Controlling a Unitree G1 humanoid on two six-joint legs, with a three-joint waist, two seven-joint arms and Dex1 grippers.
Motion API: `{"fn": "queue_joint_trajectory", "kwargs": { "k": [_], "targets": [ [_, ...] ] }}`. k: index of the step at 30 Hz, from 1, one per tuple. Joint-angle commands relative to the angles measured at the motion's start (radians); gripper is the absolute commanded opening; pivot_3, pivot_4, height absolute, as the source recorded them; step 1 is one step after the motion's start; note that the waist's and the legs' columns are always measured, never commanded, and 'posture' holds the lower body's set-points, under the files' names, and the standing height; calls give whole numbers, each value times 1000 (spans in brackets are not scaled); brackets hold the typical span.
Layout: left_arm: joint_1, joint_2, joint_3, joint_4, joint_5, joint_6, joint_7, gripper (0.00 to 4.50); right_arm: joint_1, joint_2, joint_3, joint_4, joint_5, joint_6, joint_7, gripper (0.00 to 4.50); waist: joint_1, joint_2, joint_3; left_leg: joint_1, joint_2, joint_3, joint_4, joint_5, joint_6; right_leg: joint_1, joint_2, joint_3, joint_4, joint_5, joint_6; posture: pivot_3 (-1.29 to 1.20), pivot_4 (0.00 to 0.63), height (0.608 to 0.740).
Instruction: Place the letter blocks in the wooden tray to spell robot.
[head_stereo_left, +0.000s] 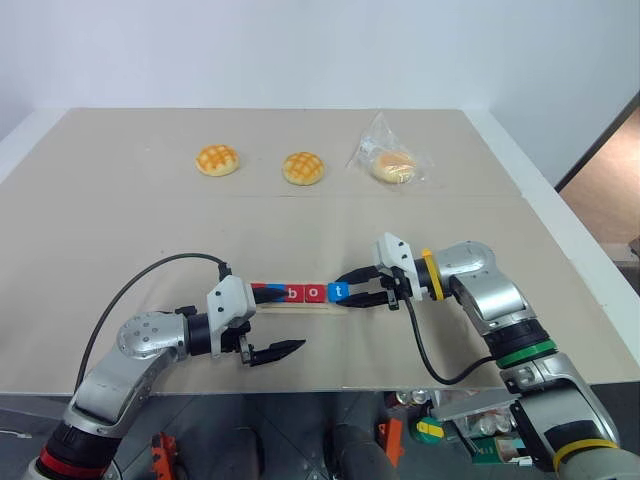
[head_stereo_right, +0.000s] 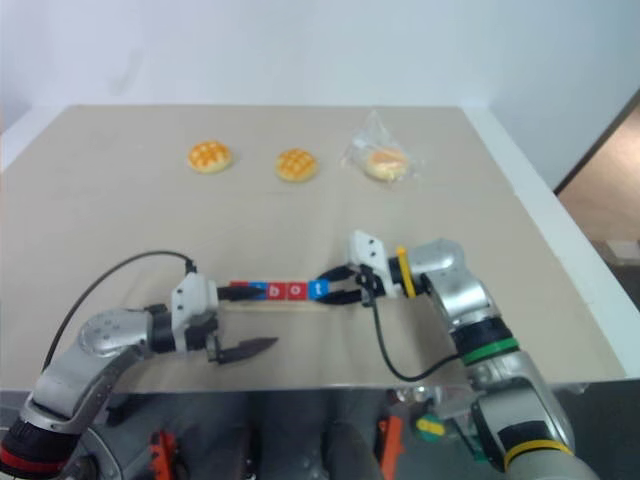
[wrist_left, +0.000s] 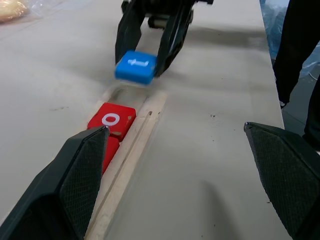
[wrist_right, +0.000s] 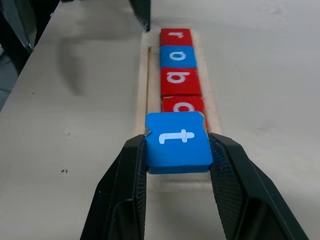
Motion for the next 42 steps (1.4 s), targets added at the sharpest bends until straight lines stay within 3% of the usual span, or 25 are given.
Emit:
{"fn": "queue_joint_trajectory", "kwargs": {
  "k": [1,14,42],
  "targets": [
    [21,1,22,-40,-3,-3,24,4500,-80,50,30,86,-34,-28,8,1719,1,0,0,0,0,0,0,0,0,0,-1,0,0,0,0,0,150,740],
    [37,9,26,-60,-6,2,51,4500,-107,75,31,189,-77,-94,27,1719,0,0,0,0,0,0,0,0,0,0,-1,0,0,0,0,0,150,740],
    [31,-13,31,-72,-15,10,79,4500,-109,103,27,196,-101,-65,26,1719,0,0,0,0,0,0,0,0,0,0,-1,0,0,0,0,0,150,740]
  ]
}}
